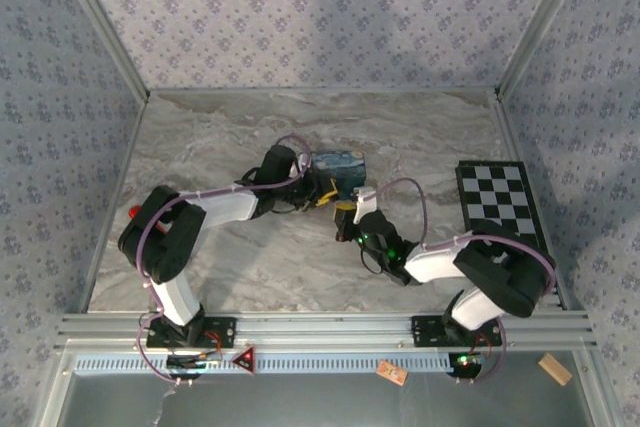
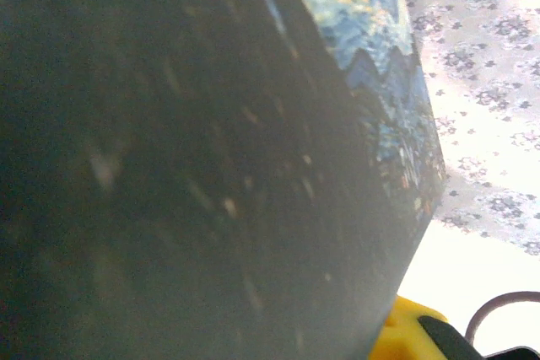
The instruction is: Unlock the padlock with the key
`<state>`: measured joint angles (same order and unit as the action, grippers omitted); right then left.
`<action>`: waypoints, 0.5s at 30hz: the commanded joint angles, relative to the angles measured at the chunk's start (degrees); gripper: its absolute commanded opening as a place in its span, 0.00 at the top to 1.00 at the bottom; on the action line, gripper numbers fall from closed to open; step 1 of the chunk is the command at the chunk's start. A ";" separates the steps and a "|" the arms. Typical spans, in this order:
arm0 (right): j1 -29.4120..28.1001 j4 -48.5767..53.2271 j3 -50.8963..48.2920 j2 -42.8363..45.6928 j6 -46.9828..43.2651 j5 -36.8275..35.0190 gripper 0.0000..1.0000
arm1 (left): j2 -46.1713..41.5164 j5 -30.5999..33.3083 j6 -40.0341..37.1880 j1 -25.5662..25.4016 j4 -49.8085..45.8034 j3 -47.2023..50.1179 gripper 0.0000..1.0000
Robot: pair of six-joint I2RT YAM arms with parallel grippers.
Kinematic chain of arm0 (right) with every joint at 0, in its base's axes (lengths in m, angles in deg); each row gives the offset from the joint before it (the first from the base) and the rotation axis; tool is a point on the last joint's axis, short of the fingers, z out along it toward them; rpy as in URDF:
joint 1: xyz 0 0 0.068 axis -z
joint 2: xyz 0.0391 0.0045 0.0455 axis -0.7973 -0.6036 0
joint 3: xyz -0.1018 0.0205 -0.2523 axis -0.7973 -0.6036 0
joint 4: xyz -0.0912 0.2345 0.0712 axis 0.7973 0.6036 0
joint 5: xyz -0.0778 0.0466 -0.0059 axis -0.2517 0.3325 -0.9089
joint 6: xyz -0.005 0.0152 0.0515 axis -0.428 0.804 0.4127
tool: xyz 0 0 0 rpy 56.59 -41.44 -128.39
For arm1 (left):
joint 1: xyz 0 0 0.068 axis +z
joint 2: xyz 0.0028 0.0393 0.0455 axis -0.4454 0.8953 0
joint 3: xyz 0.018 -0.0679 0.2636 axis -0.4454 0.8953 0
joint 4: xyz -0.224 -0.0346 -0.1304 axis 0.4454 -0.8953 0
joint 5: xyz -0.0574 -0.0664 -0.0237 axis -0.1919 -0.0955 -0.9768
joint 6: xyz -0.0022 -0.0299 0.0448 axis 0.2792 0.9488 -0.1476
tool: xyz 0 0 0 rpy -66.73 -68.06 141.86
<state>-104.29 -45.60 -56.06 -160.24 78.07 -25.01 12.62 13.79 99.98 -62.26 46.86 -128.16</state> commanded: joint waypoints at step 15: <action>-0.79 -2.13 1.05 -10.93 9.04 1.64 1.00 | 0.97 3.86 -3.52 -0.29 1.67 2.53 0.61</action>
<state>-104.67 -47.63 -56.02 -170.18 85.42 -24.20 15.72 15.41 99.57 -62.24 50.38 -125.40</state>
